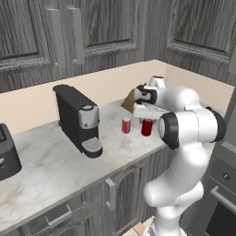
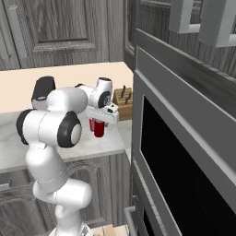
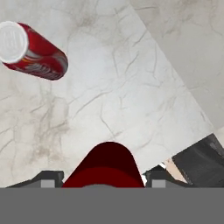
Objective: Four empty soda cans are scattered around the kitchen. Gather all the cans and cluster them next to the stove for recycling.
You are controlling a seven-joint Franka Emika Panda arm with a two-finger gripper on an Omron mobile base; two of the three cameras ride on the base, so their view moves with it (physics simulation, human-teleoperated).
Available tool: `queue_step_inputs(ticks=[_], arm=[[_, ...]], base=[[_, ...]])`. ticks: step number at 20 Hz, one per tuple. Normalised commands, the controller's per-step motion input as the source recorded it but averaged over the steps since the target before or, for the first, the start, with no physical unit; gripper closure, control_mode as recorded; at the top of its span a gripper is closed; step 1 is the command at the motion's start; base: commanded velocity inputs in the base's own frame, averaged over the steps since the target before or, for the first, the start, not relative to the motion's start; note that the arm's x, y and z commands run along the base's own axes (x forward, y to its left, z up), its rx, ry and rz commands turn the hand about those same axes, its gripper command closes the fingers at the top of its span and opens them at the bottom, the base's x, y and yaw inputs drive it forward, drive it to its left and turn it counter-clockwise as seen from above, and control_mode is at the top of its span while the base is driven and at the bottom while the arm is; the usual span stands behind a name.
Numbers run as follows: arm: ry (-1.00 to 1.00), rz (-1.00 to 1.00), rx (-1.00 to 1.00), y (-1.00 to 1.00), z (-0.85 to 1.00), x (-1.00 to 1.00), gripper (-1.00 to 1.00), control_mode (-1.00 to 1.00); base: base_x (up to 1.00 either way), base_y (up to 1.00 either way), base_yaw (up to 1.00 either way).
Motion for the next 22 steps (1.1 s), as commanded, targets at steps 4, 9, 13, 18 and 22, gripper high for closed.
queue_step_inputs(ticks=[4,9,13,18,22], arm=[[0.00,0.00,0.00,0.22,0.29,-0.52,1.00,-1.00],[0.00,0.00,0.00,0.07,0.17,-0.61,1.00,-1.00],[-0.02,0.00,0.00,0.00,0.21,-0.89,1.00,-1.00],[-0.02,0.00,0.00,0.07,0.36,-0.96,1.00,-1.00],[-0.01,0.00,0.00,0.21,0.35,-1.00,1.00,-1.00]], base=[[0.00,0.00,0.00],[0.00,0.00,0.00],[0.00,0.00,0.00],[0.00,0.00,0.00],[0.00,0.00,0.00]])
